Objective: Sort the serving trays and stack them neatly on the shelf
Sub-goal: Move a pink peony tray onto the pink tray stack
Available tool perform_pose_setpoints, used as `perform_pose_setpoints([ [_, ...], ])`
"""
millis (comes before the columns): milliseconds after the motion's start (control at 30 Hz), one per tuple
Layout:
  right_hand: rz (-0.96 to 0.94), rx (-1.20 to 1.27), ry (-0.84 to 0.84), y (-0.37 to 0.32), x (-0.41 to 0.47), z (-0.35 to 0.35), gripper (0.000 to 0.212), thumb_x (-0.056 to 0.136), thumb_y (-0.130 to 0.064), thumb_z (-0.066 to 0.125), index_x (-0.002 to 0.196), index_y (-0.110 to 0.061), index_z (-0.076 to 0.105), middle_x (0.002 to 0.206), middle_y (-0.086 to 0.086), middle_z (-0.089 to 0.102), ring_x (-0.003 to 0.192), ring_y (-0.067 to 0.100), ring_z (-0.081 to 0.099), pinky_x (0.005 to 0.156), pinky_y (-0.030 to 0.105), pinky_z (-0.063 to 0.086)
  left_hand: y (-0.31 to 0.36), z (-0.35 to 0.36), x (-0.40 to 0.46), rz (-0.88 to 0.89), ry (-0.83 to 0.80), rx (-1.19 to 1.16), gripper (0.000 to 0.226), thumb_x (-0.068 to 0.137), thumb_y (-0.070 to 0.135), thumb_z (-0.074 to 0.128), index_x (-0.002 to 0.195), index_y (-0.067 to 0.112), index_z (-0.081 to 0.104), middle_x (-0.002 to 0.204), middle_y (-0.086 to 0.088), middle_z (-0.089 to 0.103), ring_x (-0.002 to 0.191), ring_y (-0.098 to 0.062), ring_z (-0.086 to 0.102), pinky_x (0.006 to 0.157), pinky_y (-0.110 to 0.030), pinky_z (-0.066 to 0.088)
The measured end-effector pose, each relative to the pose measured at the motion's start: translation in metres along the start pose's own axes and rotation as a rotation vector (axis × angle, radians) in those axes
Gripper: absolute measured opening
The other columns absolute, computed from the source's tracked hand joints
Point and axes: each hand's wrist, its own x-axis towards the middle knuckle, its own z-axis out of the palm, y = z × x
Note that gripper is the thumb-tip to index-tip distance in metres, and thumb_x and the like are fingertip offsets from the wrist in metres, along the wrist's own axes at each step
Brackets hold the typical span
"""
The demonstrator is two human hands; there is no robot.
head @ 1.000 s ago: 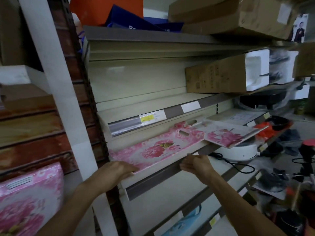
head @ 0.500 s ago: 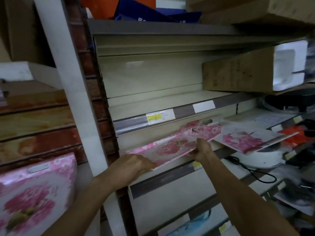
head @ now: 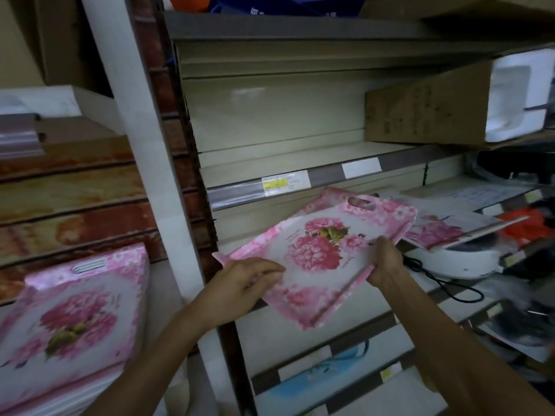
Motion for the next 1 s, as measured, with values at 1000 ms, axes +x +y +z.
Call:
perform_pose_setpoints([
  [1000,-0.113,-0.255,-0.382,0.102,-0.296,-0.057,0.037,0.095,-0.038,0.057,0.116,-0.009,0.067,0.109,0.008,0.073,0.101,0.026,0.069,0.092,0.042,0.053,0.071,-0.046,-0.3,-0.701,0.275,-0.435,0.025,0.099,0.04,0.043,0.104,0.033,0.067,0.091,0.01,0.074,0.082,-0.004,0.067,0.074,-0.022,0.049],
])
